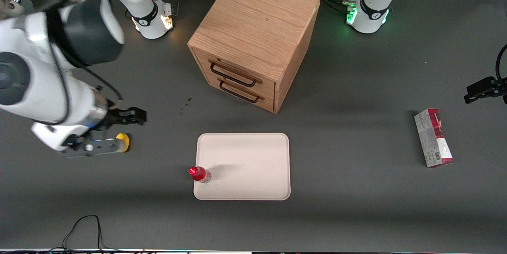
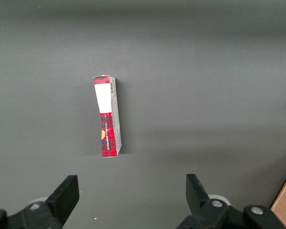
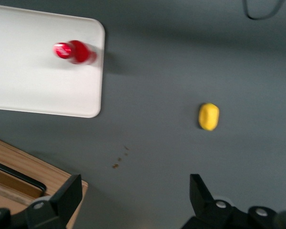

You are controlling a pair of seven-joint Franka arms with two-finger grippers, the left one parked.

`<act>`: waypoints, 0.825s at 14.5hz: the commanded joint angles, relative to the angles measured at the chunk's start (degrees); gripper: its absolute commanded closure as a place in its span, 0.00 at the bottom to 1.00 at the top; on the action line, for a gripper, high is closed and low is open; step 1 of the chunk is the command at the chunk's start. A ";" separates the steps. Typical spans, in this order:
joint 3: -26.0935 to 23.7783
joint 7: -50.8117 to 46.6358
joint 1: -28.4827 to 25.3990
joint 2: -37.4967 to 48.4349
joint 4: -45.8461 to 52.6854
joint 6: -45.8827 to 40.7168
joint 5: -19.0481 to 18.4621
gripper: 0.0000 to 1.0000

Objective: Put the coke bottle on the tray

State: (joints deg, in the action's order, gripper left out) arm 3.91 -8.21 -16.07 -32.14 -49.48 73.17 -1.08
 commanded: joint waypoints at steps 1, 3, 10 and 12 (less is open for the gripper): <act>-0.12 1.79 4.63 12.06 -16.31 4.59 2.31 0.00; -0.30 1.97 7.28 19.97 -28.16 12.48 2.40 0.00; -0.92 2.06 13.78 28.61 -38.57 19.47 1.79 0.00; -1.00 3.28 14.05 30.38 -40.26 18.95 0.57 0.00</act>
State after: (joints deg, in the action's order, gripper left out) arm 3.87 -6.47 -2.89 -5.70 -85.17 90.76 0.22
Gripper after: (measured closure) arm 0.000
